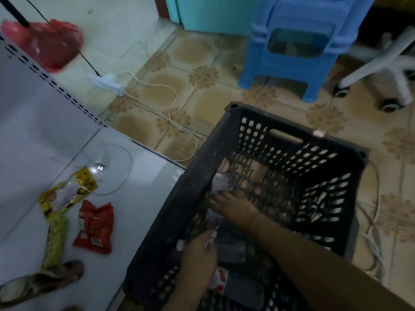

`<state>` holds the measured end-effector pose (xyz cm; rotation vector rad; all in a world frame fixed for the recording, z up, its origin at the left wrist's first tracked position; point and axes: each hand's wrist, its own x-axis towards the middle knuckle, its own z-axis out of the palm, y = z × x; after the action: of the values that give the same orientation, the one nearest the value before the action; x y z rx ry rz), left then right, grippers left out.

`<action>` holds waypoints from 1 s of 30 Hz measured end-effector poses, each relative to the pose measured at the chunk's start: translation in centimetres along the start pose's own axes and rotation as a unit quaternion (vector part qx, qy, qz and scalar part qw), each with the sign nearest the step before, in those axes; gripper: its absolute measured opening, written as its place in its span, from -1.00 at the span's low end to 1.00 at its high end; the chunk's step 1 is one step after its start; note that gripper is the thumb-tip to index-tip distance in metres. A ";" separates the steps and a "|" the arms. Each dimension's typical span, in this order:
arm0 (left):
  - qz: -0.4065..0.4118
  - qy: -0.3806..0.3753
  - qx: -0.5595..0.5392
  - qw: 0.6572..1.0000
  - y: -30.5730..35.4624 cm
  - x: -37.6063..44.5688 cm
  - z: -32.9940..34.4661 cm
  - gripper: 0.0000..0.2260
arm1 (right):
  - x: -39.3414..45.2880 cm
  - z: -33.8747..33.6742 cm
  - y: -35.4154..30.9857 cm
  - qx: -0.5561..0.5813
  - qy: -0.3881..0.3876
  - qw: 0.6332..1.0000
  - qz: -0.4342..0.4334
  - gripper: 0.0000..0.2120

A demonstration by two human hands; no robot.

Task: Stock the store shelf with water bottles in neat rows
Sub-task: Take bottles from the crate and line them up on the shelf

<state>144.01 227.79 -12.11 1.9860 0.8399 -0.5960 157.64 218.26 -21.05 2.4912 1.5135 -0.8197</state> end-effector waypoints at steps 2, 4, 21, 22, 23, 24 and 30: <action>-0.002 -0.008 0.018 1.000 -1.4 0.9 0.7 -0.71 | 2.3 1.5 0.7 -0.080 -0.007 0.997 -0.017 -0.67; -0.025 -0.027 0.002 0.999 -2.3 1.6 1.4 -0.70 | 3.8 2.9 1.6 -0.142 0.008 0.990 -0.005 -0.62; -0.013 -0.024 -0.051 0.998 0.7 -0.6 -2.2 -0.57 | -6.0 -2.9 1.2 0.425 0.113 0.870 0.222 -0.52; -0.006 -0.016 -0.063 0.998 1.2 -1.1 -2.4 -0.55 | -7.7 -4.5 0.7 0.463 0.128 0.848 0.224 -0.54; 0.007 -0.007 -0.075 0.997 2.0 -1.7 -2.7 -0.53 | -9.2 -5.9 0.1 0.482 0.145 0.836 0.219 -0.52; 0.025 0.002 -0.086 0.996 3.3 -2.7 -3.3 -0.52 | -10.5 -7.2 -0.4 0.491 0.162 0.832 0.201 -0.46; 0.174 0.034 -0.173 0.969 10.7 -12.5 -8.3 -0.58 | -17.5 -18.1 -4.5 0.533 0.243 0.803 0.113 -0.53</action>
<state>144.53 226.61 6.21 1.7797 0.5695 -0.1643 154.59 213.28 3.84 3.8452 0.8413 -1.3107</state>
